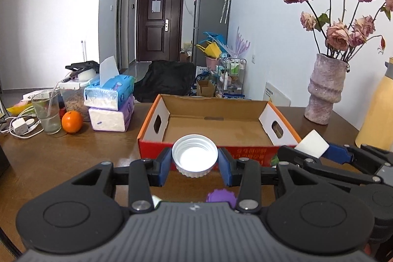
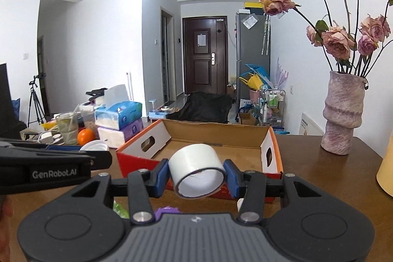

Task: Organize rigid objects
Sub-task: 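Carry the cap and tape roll with both tools over the cardboard box, then open both tools to drop the cap and tape roll into the box, then withdraw both tools from the box back toward the remaining items, then grasp the white cotton-pad tub with the left tool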

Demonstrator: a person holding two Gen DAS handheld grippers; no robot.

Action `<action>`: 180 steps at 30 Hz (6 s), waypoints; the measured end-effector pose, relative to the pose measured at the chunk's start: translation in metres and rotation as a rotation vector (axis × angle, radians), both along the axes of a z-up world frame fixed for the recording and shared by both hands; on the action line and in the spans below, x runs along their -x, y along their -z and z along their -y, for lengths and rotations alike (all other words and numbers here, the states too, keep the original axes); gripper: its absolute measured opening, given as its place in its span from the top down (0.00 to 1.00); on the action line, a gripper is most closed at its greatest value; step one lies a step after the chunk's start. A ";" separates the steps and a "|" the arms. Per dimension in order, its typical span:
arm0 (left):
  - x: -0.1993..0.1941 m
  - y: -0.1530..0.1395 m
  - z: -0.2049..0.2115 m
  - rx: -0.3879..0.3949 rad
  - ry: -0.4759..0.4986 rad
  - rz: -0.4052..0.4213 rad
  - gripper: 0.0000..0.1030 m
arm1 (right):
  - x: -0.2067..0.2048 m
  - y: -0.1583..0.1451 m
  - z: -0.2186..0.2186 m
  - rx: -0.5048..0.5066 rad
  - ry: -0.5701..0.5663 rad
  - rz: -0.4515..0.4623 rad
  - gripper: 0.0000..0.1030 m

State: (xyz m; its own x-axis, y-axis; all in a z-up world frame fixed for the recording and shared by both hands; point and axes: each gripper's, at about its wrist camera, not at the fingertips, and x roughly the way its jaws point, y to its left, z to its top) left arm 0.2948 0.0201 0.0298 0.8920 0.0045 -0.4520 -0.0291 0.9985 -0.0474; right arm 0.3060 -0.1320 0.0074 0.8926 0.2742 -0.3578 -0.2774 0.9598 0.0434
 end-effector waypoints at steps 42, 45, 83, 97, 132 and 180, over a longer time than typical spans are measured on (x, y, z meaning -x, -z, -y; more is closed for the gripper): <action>-0.176 0.005 -0.009 0.002 -0.034 -0.028 0.60 | -0.163 0.012 -0.013 0.018 0.088 -0.043 0.55; -0.187 0.007 -0.010 -0.001 -0.035 -0.042 0.60 | -0.173 0.015 -0.015 0.029 0.096 -0.054 0.55; -0.223 0.032 -0.016 -0.036 -0.086 -0.146 0.00 | -0.206 0.040 -0.013 0.124 0.191 -0.156 0.00; -0.205 0.024 -0.024 -0.023 -0.093 -0.134 0.00 | -0.193 0.034 -0.010 0.136 0.191 -0.146 0.00; -0.136 0.060 -0.031 -0.055 -0.086 -0.172 0.00 | -0.134 0.041 0.011 0.121 0.225 -0.162 0.00; -0.002 0.076 -0.030 -0.040 -0.083 -0.197 0.00 | -0.017 0.055 0.031 0.079 0.249 -0.213 0.00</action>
